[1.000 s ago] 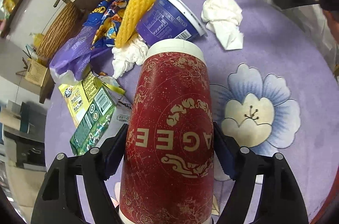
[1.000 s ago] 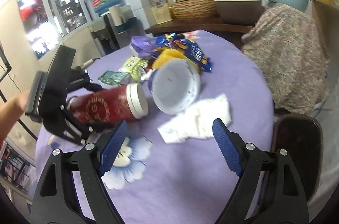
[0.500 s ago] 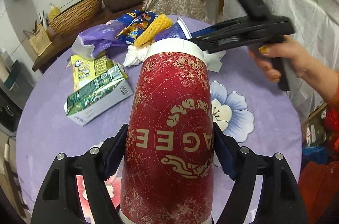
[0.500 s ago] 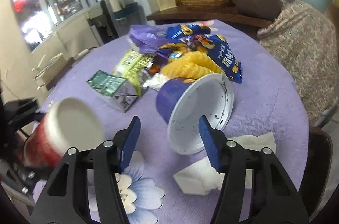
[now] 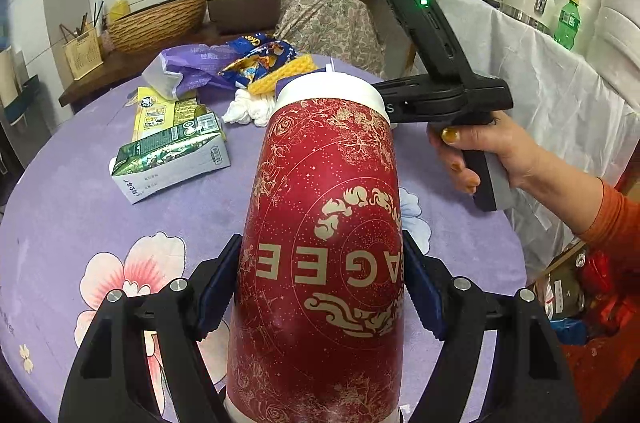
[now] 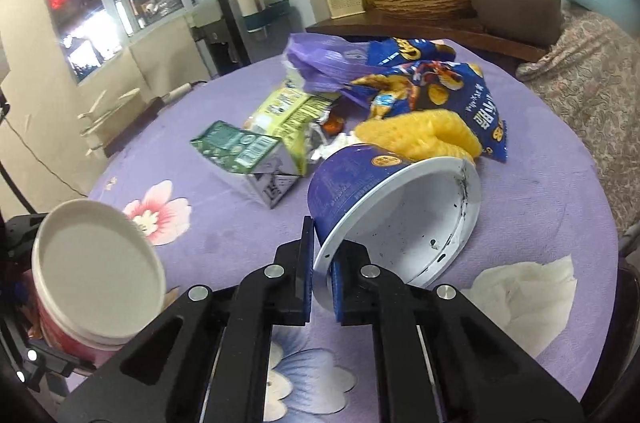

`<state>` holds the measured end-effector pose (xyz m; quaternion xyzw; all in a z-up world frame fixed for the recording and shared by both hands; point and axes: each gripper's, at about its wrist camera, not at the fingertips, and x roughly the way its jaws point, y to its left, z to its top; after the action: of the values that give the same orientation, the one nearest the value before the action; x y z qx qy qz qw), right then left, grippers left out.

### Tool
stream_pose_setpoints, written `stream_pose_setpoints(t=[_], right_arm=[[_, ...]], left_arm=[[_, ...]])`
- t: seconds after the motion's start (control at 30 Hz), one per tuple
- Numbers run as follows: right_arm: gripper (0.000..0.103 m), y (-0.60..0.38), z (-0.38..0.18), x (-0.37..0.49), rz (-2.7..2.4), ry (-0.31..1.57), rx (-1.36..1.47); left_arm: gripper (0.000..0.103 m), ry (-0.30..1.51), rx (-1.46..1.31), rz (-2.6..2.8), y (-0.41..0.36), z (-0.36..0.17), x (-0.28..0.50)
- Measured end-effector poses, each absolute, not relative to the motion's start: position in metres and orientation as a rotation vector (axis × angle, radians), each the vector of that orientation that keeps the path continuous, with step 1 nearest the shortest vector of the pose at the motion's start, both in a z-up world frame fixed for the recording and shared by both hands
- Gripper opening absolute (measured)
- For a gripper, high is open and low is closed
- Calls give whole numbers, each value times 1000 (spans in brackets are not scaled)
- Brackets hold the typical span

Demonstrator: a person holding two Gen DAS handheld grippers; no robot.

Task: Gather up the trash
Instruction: 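Move both items over the bin and release them inside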

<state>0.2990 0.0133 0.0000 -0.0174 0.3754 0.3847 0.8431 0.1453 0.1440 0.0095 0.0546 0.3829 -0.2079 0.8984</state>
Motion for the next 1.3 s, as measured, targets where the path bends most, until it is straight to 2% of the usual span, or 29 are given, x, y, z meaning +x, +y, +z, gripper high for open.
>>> stream_pose_setpoints(t=[0.2, 0.47, 0.67, 0.8, 0.93, 1.17, 1.3], right_arm=[[8, -8, 23, 270, 846, 724, -22], [8, -97, 58, 246, 754, 611, 22], [8, -189, 46, 249, 577, 619, 61], [8, -246, 10, 266, 442, 693, 112], [8, -284, -52, 295, 332, 838, 139], [8, -307, -170, 356, 217, 1139, 118], [8, -303, -212, 382, 176, 1251, 84]], left_arm=[[74, 752, 96, -467, 127, 18, 139], [74, 680, 71, -577, 71, 39, 156], [74, 639, 90, -666, 8, 48, 186], [74, 646, 84, -722, -40, 47, 211], [74, 647, 83, -768, -82, 45, 229], [74, 682, 85, -779, -139, 28, 255], [74, 721, 87, -763, -156, 13, 269]])
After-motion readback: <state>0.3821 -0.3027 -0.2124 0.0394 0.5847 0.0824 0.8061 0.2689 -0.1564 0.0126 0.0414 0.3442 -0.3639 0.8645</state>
